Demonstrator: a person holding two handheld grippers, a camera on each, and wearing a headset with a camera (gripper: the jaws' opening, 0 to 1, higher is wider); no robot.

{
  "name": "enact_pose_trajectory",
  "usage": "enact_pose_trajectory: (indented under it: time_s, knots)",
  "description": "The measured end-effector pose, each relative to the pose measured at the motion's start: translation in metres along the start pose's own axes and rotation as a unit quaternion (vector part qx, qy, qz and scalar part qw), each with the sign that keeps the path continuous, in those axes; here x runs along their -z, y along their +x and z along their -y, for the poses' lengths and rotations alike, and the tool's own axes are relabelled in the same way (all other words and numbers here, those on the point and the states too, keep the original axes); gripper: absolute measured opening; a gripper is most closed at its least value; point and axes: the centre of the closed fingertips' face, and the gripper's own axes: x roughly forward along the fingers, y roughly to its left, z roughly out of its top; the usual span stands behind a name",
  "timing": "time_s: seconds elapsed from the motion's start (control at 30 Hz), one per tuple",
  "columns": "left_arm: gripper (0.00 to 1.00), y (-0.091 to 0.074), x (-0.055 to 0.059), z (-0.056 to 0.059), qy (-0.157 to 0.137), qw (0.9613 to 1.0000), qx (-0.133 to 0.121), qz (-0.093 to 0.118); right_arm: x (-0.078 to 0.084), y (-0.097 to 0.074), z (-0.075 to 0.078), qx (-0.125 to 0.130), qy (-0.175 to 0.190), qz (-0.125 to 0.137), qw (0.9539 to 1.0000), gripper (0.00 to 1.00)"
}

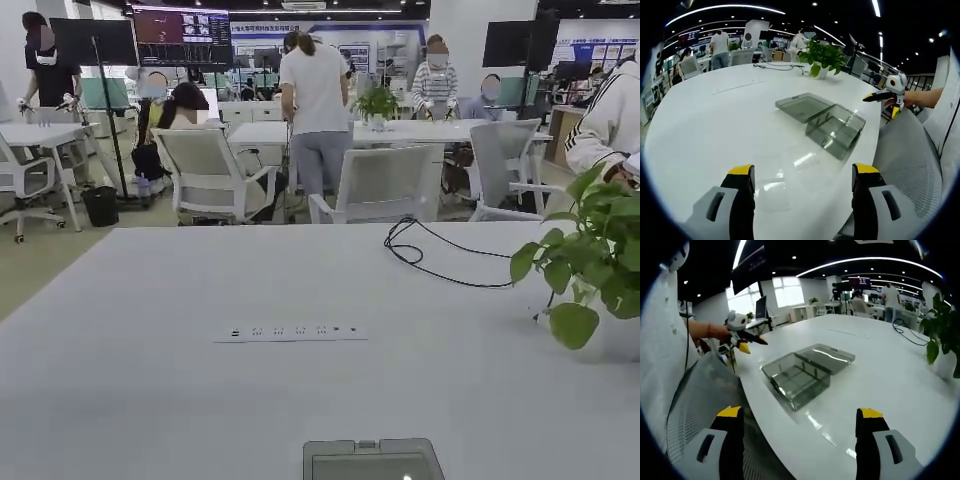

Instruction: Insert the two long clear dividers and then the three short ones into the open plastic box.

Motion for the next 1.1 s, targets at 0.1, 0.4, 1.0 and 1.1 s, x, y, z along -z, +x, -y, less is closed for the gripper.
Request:
enact_pose_trajectory:
  time_s: [0.1, 0.4, 1.0, 1.1]
  knots:
    - [0.78, 0.0, 0.005, -0.005, -0.008, 0.9998, -0.008, -0.014, -0.001, 0.0, 0.0, 0.0, 0.0, 0.0, 1.0, 0.93]
    - [0.71, 0.002, 0.015, -0.017, -0.024, 0.9985, -0.024, -0.043, 0.0, 0.001, 0.001, 0.0, 0.003, 0.0, 1.0, 0.93]
    - [0.55, 0.006, 0.042, -0.039, -0.051, 0.9905, -0.059, -0.113, 0.001, 0.003, 0.0, 0.0, 0.007, 0.002, 1.0, 0.93]
    - [0.54, 0.007, 0.047, -0.041, -0.063, 0.9887, -0.062, -0.121, 0.001, 0.003, 0.0, 0.001, 0.008, 0.003, 1.0, 0.93]
